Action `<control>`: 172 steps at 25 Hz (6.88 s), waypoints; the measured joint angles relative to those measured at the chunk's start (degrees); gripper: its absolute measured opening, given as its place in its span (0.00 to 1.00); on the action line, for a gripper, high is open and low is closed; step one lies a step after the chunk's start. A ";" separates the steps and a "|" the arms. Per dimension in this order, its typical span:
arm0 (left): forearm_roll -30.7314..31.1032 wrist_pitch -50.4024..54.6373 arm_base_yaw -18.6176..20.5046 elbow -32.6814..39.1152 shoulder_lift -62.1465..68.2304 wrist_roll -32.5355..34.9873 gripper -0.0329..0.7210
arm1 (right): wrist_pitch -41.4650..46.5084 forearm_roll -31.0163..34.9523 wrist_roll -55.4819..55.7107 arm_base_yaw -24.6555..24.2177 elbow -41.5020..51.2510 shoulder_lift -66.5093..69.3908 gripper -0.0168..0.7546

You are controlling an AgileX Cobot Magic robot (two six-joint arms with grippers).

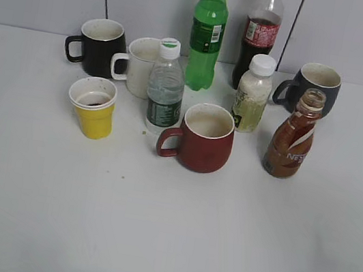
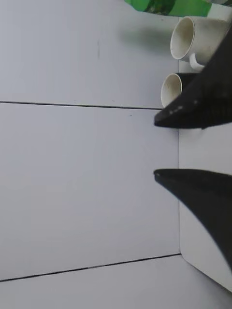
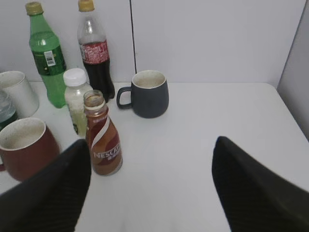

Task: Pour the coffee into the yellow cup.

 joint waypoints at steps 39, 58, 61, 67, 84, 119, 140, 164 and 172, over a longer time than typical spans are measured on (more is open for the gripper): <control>20.31 -74.60 -4.07 5.64 91.99 0.42 0.69 | -87.40 -34.85 13.58 0.69 7.37 79.07 0.67; 35.16 -75.20 -4.07 -9.29 102.45 0.46 0.87 | -93.37 -30.75 4.88 0.69 6.86 96.63 0.69; 35.41 -75.26 -4.07 -11.10 103.92 0.46 0.87 | -93.37 -30.70 4.86 0.69 6.82 96.63 0.69; 35.99 -75.22 -4.07 -14.25 107.60 0.46 0.87 | -93.43 -30.70 4.86 0.69 5.57 96.63 0.69; 35.19 -68.43 -8.74 -25.94 112.07 -2.14 0.84 | -93.43 -30.70 4.80 0.69 3.45 96.63 0.69; 36.03 -71.60 -8.87 -16.01 101.03 -2.19 0.57 | -93.50 -39.30 8.78 0.69 -13.76 111.26 0.81; 46.32 -73.16 -8.93 -13.87 99.51 -4.04 0.57 | -90.21 -35.98 8.58 4.37 -18.22 113.43 0.67; 45.94 -70.83 -19.34 -16.74 99.51 -7.61 0.56 | -66.00 -41.24 7.56 15.82 -20.00 91.97 0.67; 45.87 -68.06 -24.30 -20.41 99.40 -9.74 0.56 | -55.82 -41.24 -1.97 21.92 -26.11 90.63 0.67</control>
